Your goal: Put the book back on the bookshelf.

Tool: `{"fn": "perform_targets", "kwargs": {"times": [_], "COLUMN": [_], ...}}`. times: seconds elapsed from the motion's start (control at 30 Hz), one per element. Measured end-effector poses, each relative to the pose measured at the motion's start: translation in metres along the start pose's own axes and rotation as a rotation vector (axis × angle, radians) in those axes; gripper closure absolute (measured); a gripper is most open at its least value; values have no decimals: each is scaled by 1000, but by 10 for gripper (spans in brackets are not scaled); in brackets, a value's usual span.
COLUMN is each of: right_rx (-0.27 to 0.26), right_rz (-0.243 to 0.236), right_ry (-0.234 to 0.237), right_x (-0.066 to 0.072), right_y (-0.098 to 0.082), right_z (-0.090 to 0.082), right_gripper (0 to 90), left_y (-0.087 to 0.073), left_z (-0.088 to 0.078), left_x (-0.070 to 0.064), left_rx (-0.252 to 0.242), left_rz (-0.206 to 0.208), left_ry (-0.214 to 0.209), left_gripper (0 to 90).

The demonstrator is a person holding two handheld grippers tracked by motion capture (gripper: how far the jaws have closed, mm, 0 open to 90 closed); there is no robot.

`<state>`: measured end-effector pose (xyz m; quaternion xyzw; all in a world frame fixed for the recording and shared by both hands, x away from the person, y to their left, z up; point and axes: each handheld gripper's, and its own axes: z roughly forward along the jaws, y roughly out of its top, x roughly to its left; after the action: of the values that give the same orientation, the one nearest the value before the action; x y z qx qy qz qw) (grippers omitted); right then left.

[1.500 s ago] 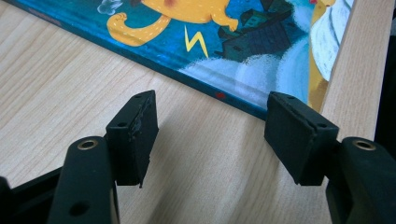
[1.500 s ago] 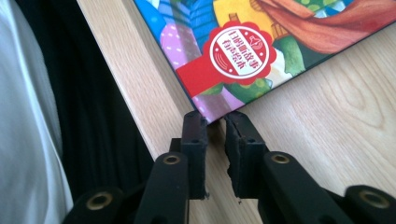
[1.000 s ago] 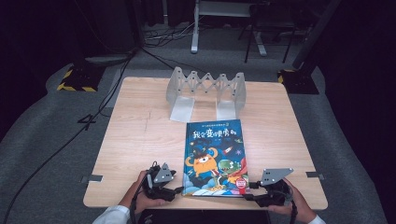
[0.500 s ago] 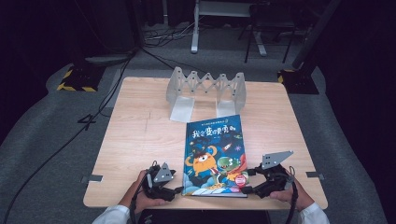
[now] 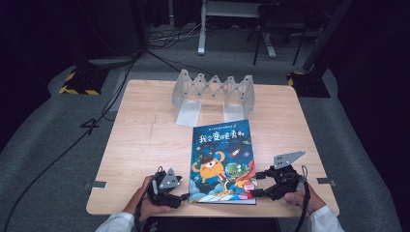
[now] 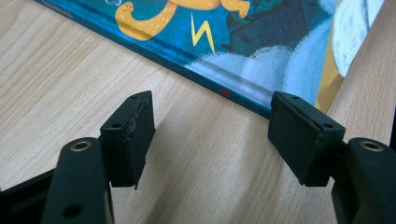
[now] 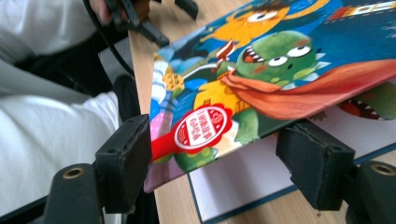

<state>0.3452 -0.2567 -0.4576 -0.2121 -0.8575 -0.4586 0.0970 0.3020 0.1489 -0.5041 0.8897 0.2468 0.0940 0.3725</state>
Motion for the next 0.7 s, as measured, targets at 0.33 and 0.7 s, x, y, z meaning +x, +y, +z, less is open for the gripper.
{"fn": "perform_targets", "kwargs": {"times": [0.33, 0.7], "right_rx": [24, -53], "right_rz": [73, 103], "right_ry": [-126, -76], "right_x": [-16, -39], "right_y": [6, 21], "right_z": [18, 37], "right_gripper": [285, 344], "left_y": [0, 1], "left_z": [0, 1], "left_x": [0, 1], "left_rx": [0, 2], "left_rz": [1, -3], "left_ry": [0, 4], "left_gripper": [316, 298]}}
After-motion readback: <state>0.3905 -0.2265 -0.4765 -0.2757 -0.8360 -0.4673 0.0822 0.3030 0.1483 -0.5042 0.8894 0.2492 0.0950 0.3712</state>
